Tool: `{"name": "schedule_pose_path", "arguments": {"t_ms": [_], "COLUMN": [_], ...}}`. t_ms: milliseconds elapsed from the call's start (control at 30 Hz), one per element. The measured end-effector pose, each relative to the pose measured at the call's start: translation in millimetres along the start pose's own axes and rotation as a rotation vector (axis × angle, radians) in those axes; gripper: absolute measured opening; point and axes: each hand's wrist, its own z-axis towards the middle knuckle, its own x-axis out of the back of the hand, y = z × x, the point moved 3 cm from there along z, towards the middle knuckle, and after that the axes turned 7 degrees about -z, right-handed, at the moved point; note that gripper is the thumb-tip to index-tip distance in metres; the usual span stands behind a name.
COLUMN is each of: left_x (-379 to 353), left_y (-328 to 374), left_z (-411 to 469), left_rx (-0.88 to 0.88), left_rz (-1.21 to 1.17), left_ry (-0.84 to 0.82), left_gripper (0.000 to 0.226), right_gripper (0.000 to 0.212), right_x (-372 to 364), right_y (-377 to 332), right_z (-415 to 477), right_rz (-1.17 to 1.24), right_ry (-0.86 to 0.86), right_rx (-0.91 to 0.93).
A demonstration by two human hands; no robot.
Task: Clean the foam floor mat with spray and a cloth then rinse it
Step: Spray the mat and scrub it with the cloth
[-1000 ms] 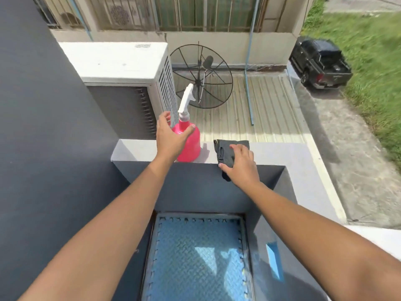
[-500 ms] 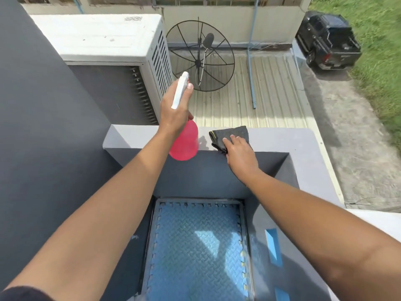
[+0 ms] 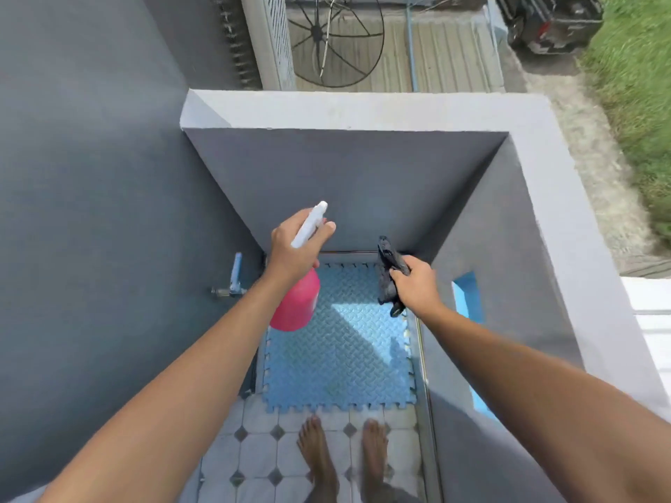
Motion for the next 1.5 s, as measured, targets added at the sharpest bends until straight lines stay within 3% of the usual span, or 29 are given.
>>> {"name": "schedule_pose_path", "arguments": {"t_ms": [133,333,533,733,833,933,1133,1267,1500], "left_x": [1.1,-11.8,-45.7,-96.0,-126.7,-155.8,-188.5,-175.5,-170.5], "left_y": [-118.6,-331.0,-524.9,-656.4,-683.1,-695.4,-711.5,-702.4,-674.6], "left_z": [-50.3,-109.6,-130.7,-120.6,-96.5,-72.3,-61.3,-70.9,-59.4], "left_rx": [0.155,0.317,0.352,0.311,0.236,0.21,0.187,0.145,0.031], "left_rz": [0.1,0.249,0.309,0.395,0.327,0.286,0.568,0.332,0.304], "left_ry": [-0.045,-0.107,-0.149,-0.308,-0.333,-0.429,-0.435,-0.516,-0.141], "left_gripper": [0.02,0.022,0.028,0.033,0.044,0.045,0.051,0.06,0.071], "right_gripper": [0.011,0.009,0.012,0.005,0.008,0.013,0.014,0.012,0.011], "right_x": [-61.8,-174.7,-278.6,-331.7,-338.5,-338.6,-319.7,-306.5,-298.5], "right_y": [77.7,204.1,313.6,381.7,407.9,437.3,478.9,495.5,506.3], "right_z": [-36.7,-28.4,34.8,131.2,175.3,214.3,257.4,239.5,245.9], "right_rz": [0.049,0.062,0.254,0.313,0.222,0.078,-0.037,-0.171,-0.133], "right_ry": [-0.071,-0.099,-0.022,-0.023,-0.056,0.041,0.192,0.19,0.331], "right_rx": [-0.202,-0.288,-0.312,-0.196,-0.097,-0.044,-0.02,0.018,0.012]}}
